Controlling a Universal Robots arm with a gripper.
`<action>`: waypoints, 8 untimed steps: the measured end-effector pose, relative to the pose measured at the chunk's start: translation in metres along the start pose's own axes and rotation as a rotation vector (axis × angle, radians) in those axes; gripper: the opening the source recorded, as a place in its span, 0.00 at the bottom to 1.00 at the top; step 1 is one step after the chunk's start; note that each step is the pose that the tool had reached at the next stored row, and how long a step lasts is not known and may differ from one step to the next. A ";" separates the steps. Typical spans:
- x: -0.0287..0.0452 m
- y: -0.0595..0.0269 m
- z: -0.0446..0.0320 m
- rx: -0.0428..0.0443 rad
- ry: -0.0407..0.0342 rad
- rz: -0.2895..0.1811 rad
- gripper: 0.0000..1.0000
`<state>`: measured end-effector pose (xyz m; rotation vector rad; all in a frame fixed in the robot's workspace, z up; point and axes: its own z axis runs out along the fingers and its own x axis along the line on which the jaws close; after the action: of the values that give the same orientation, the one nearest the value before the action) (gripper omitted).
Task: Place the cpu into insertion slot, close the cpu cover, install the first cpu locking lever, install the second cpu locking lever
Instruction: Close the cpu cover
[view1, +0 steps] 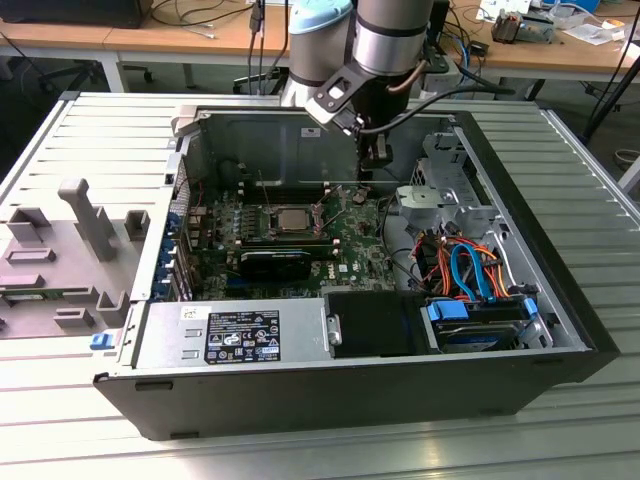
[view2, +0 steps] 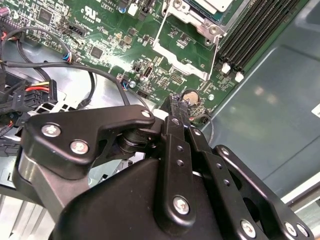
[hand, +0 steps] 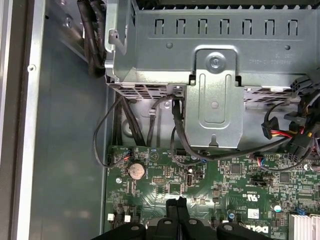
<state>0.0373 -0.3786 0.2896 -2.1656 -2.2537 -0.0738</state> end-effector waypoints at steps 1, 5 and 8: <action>0.0000 0.0000 0.0001 0.0000 0.0000 0.000 0.11; -0.0001 0.0004 0.0009 0.0000 0.0000 0.000 0.11; -0.0001 0.0006 0.0014 0.0000 0.0000 0.000 0.11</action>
<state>0.0379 -0.3786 0.2882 -2.1656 -2.2537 -0.0738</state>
